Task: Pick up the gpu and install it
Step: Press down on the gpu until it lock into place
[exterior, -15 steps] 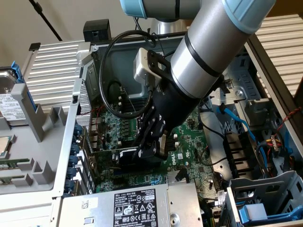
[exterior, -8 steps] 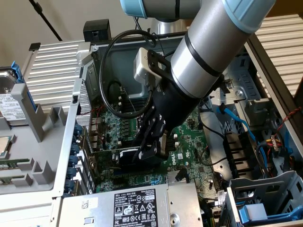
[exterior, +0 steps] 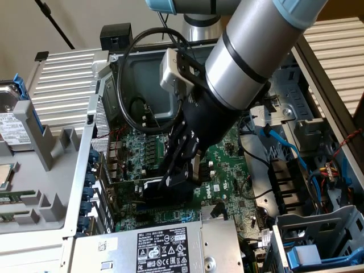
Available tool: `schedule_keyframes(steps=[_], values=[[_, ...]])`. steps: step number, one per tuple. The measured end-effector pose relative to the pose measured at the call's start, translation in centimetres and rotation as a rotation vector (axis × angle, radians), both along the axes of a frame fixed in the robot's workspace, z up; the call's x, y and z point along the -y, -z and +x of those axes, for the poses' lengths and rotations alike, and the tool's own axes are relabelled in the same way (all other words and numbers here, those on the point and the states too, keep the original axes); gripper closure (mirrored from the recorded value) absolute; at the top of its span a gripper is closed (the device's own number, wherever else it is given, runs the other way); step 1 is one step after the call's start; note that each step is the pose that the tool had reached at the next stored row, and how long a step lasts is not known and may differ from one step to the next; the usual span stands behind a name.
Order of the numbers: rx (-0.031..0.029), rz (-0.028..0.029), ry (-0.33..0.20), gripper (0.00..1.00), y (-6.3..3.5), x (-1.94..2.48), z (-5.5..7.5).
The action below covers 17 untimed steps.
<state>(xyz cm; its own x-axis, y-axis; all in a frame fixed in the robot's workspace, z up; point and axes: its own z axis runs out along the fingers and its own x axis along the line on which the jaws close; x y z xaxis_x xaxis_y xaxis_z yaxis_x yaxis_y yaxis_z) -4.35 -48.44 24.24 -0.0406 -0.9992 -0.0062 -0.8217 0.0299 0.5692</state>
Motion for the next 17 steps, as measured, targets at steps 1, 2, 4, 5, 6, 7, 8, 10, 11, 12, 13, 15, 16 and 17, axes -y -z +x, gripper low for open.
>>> schedule_keyframes(steps=[1, 2, 4, 5, 6, 7, 8, 10, 11, 12, 13, 15, 16, 17], values=[[0.0014, 0.0, 0.0, 0.6, -0.32, 0.0, 0.0], [0.0031, -0.0001, 0.0, 0.6, -0.6, 0.0, 0.0], [0.0072, 0.0, 0.0, 0.6, -1.12, 0.0, 0.0], [0.0089, 0.0, 0.0, 0.6, -1.39, 0.0, 0.0], [0.0102, -0.0002, 0.0, 0.6, -1.65, 0.0, 0.0], [0.0118, -0.0002, 0.0, 0.6, -1.91, 0.0, 0.0], [0.0133, -0.0002, 0.0, 0.6, -2.16, 0.0, 0.0], [0.0155, -0.0004, 0.0, 0.6, -2.56, 0.0, 0.0], [0.0167, -0.0005, 0.0, 0.6, -2.65, 0.0, 0.0], [0.0186, -0.0004, 0.0, 0.6, -2.67, 0.0, 0.0], [0.021, -0.0002, 0.0, 0.6, -2.67, 0.0, 0.0], [0.0242, -0.0004, 0.0, 0.6, -2.68, 0.0, 0.0], [0.0253, -0.0005, 0.0, 0.6, -2.69, 0.0, -0.1], [0.027, -0.0004, 0.0, 0.6, -2.68, 0.0, -0.1]])
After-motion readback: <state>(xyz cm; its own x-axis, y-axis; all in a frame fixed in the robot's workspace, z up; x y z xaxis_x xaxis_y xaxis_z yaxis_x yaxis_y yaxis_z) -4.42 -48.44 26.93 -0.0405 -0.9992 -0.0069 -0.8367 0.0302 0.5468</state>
